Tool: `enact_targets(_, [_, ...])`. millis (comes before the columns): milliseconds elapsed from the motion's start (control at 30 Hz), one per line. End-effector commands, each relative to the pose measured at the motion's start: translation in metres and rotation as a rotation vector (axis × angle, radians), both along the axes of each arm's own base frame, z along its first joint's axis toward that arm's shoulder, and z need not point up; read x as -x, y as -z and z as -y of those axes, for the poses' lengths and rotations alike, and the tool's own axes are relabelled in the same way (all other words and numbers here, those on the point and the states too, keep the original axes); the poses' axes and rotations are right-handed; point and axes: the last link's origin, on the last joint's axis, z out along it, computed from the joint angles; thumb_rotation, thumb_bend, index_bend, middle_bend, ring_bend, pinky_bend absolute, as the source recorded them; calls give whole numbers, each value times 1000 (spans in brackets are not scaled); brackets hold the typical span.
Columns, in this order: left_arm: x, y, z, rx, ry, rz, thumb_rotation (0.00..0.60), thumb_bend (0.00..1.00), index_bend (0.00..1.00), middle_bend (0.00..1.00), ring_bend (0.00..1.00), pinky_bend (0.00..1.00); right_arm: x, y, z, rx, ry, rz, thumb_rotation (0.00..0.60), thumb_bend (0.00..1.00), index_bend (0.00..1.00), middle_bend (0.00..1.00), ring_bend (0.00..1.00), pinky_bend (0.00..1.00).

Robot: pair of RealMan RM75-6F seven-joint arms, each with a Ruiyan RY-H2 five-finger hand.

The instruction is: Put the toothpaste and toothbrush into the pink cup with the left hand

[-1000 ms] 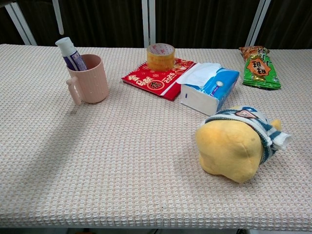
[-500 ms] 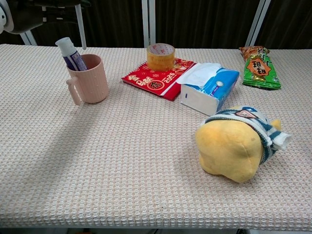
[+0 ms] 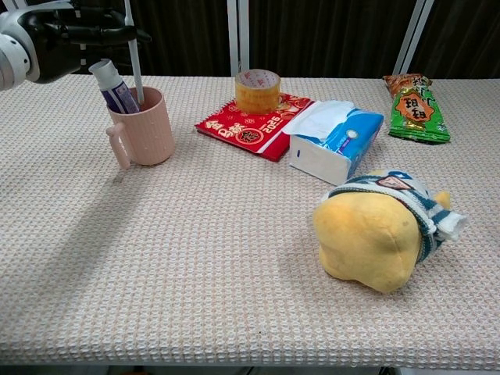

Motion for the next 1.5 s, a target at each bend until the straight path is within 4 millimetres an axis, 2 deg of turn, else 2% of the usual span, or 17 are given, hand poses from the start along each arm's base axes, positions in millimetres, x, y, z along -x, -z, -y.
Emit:
enact_targets(33, [4, 8, 1, 14, 0, 1, 600, 339, 660, 345, 162, 212, 0, 1, 0, -3, 1, -2, 600, 367, 0, 0, 0, 0])
enact_targets(433, [16, 21, -1, 11, -2, 16, 600, 338, 633, 328, 153, 208, 1, 3, 3, -19, 19, -9, 600, 367, 0, 0, 0, 0])
enact_targets(567, [20, 23, 0, 9, 5, 3, 600, 337, 532, 299, 134, 202, 2, 3, 3, -20, 25, -9, 600, 366, 0, 0, 0, 0])
enact_targets(833, [30, 22, 7, 2, 38, -42, 600, 320, 200, 224, 99, 192, 2, 1, 3, -6, 18, -3, 600, 344, 0, 0, 0, 0])
enact_targets(967, [33, 15, 10, -32, 55, -58, 600, 312, 141, 198, 86, 185, 2, 0, 3, -5, 17, -1, 600, 345, 0, 0, 0, 0])
enact_targets(1100, [37, -10, 17, -142, 77, -77, 600, 292, 138, 178, 77, 185, 1, 0, 2, -5, 11, -5, 600, 345, 0, 0, 0, 0])
enact_targets(1233, [52, -58, 32, -358, 64, -164, 590, 247, 138, 165, 76, 185, 0, 0, 2, -12, 5, -11, 600, 345, 0, 0, 0, 0])
enact_targets(1333, [77, -92, 56, -484, 62, -395, 582, 247, 139, 164, 76, 186, 1, 0, -2, -27, 8, -40, 600, 344, 0, 0, 0, 0])
enact_targets(1467, [125, -123, 103, -530, 63, -882, 580, 247, 139, 150, 77, 189, 8, 2, -13, -97, 55, -140, 600, 328, 0, 0, 0, 0])
enact_targets(1500, [139, -128, 120, -537, 47, -1013, 569, 247, 138, 146, 77, 189, 10, 2, -17, -119, 74, -183, 600, 327, 0, 0, 0, 0])
